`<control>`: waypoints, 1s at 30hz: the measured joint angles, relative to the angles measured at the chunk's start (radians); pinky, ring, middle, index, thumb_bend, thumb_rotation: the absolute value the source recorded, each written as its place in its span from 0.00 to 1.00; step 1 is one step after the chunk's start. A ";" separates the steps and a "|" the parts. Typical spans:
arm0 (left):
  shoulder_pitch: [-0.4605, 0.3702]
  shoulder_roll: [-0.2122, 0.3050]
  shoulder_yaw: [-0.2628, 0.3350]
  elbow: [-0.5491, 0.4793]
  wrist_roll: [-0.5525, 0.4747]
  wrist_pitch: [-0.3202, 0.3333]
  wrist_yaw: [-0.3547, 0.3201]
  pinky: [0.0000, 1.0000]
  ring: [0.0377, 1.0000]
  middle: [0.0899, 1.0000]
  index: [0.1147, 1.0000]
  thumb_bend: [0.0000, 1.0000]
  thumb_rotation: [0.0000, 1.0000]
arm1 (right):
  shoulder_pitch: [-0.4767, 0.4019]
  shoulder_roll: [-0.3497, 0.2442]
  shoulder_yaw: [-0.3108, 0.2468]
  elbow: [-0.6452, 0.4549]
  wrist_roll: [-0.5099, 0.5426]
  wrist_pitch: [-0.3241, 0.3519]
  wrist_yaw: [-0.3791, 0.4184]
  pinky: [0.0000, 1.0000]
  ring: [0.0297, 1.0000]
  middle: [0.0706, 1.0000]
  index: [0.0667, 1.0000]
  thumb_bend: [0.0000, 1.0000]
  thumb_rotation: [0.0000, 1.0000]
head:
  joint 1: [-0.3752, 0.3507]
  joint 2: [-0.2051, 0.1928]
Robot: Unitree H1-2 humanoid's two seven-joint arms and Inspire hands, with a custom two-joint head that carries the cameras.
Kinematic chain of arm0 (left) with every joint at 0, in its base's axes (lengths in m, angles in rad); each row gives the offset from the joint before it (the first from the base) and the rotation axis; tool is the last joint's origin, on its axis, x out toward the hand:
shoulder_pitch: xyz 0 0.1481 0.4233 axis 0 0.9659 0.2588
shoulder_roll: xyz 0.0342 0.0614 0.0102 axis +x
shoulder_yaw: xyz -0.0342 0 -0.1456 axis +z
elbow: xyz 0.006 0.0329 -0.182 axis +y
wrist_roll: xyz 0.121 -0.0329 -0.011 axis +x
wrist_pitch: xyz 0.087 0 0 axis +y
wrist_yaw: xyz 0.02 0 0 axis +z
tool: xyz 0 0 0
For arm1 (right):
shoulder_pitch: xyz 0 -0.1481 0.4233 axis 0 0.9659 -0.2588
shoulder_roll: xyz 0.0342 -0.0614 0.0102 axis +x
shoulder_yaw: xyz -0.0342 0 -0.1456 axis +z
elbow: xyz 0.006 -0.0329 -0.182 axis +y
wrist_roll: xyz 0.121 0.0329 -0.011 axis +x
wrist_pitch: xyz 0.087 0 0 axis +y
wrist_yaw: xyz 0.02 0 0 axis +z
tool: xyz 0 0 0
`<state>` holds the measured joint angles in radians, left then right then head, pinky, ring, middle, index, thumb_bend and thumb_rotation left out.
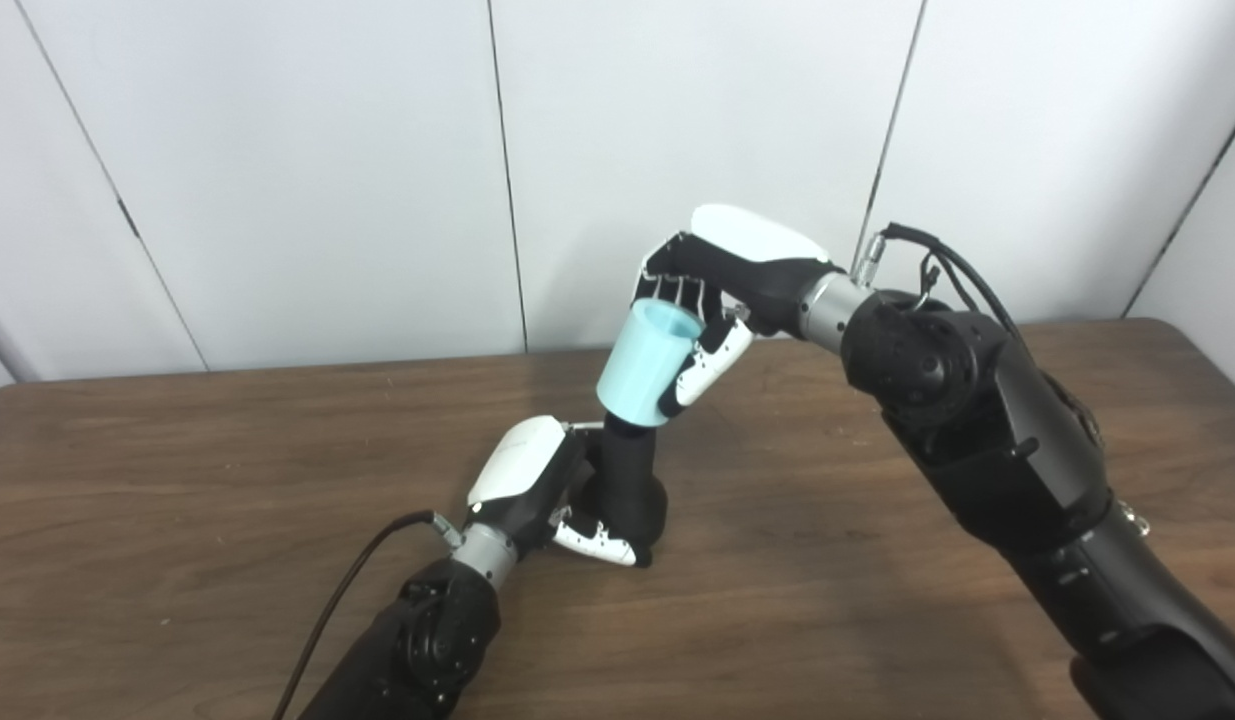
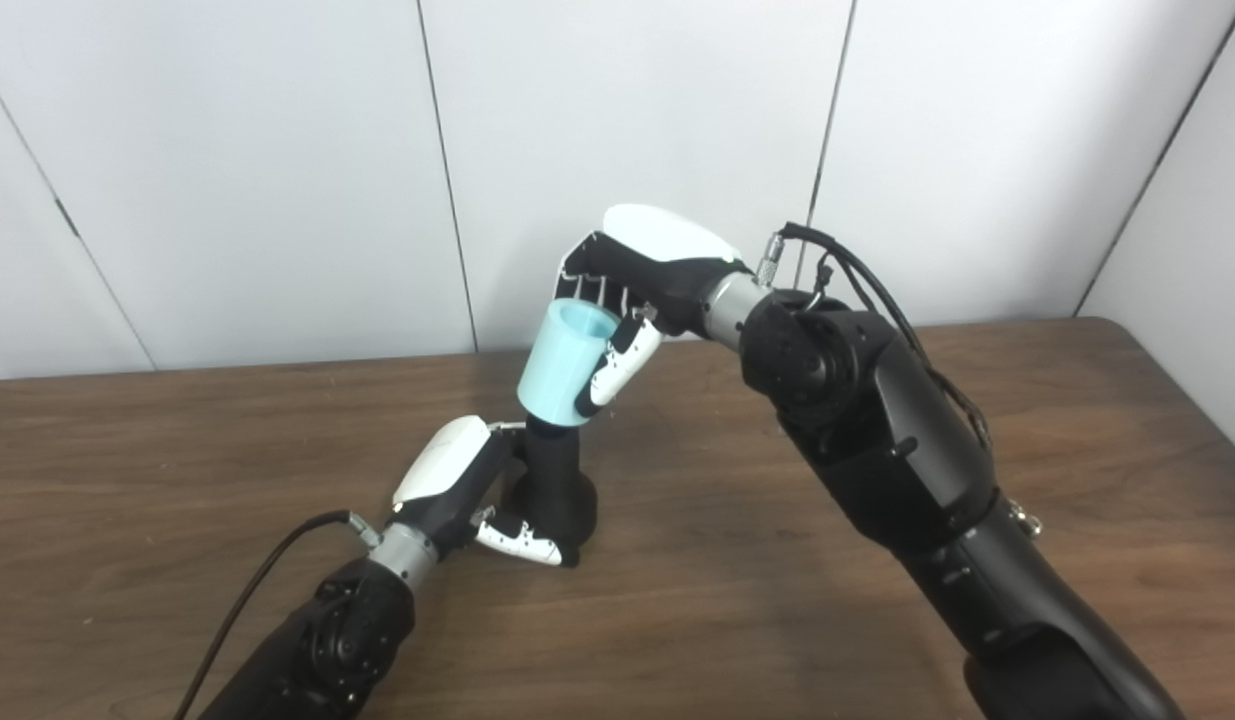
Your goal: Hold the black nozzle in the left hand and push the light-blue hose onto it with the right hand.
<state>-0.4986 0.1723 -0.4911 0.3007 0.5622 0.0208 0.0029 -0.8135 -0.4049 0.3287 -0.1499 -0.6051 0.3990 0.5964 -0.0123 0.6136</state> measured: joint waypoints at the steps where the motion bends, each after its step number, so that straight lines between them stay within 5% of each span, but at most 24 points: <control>1: 0.000 0.000 0.000 0.000 0.000 0.000 0.000 0.88 0.57 0.42 0.43 0.52 0.00 | -0.001 0.000 -0.006 0.000 0.001 0.002 0.000 0.34 0.41 0.46 0.46 0.52 0.00 | 0.000 0.000; 30: -0.002 0.001 0.001 0.001 0.001 -0.001 -0.005 0.88 0.57 0.40 0.44 0.52 0.00 | 0.015 -0.005 0.033 0.020 0.004 0.006 0.048 0.38 0.42 0.44 0.46 0.52 0.00 | 0.012 0.011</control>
<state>-0.5004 0.1734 -0.4901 0.3014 0.5632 0.0195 -0.0016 -0.7984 -0.4099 0.3615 -0.1304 -0.6010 0.4046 0.6446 0.0000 0.6243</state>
